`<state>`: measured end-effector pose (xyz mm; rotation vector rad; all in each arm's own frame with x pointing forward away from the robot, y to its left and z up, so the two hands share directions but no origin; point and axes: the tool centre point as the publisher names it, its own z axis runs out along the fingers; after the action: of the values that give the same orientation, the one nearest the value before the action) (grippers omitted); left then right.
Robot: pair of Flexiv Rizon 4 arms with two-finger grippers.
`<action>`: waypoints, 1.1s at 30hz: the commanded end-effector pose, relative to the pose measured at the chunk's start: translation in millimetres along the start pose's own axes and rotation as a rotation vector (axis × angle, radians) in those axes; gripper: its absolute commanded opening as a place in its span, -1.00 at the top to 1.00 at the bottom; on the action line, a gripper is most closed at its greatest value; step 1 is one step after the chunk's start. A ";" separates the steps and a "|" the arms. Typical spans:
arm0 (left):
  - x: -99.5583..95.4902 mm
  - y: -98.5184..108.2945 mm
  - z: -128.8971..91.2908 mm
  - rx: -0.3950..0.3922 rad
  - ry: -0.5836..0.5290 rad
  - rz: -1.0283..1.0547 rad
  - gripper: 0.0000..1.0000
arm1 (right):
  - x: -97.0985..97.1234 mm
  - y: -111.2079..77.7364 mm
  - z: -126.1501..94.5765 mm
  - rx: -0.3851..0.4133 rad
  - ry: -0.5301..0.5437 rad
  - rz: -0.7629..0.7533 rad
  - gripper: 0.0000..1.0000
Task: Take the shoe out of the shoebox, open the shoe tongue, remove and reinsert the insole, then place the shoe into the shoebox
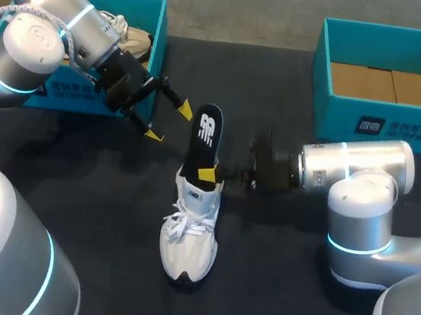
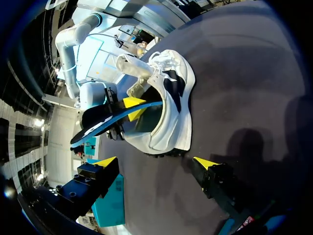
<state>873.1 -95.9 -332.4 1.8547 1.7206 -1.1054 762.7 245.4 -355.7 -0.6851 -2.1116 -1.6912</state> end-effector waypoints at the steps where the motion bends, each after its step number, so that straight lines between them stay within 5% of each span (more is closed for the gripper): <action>1: -0.5 0.1 0.1 0.000 0.003 0.000 -1.00 | 0.1 -9.0 4.3 -0.001 0.001 0.009 1.00; 15: -0.5 0.1 0.1 0.000 0.003 0.000 -1.00 | 4.8 -6.1 4.7 -0.003 0.006 0.003 1.00; 20: -0.5 0.1 0.1 0.000 0.003 0.000 -1.00 | 4.8 -0.7 4.0 -0.006 0.006 -0.008 0.40; 33: -0.5 0.1 0.1 0.000 0.003 0.000 -1.00 | 6.2 14.4 1.0 0.002 0.002 -0.037 0.47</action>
<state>873.1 -95.9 -332.4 1.8547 1.7206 -1.1054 764.2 247.5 -344.5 -0.6480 -2.1280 -1.7195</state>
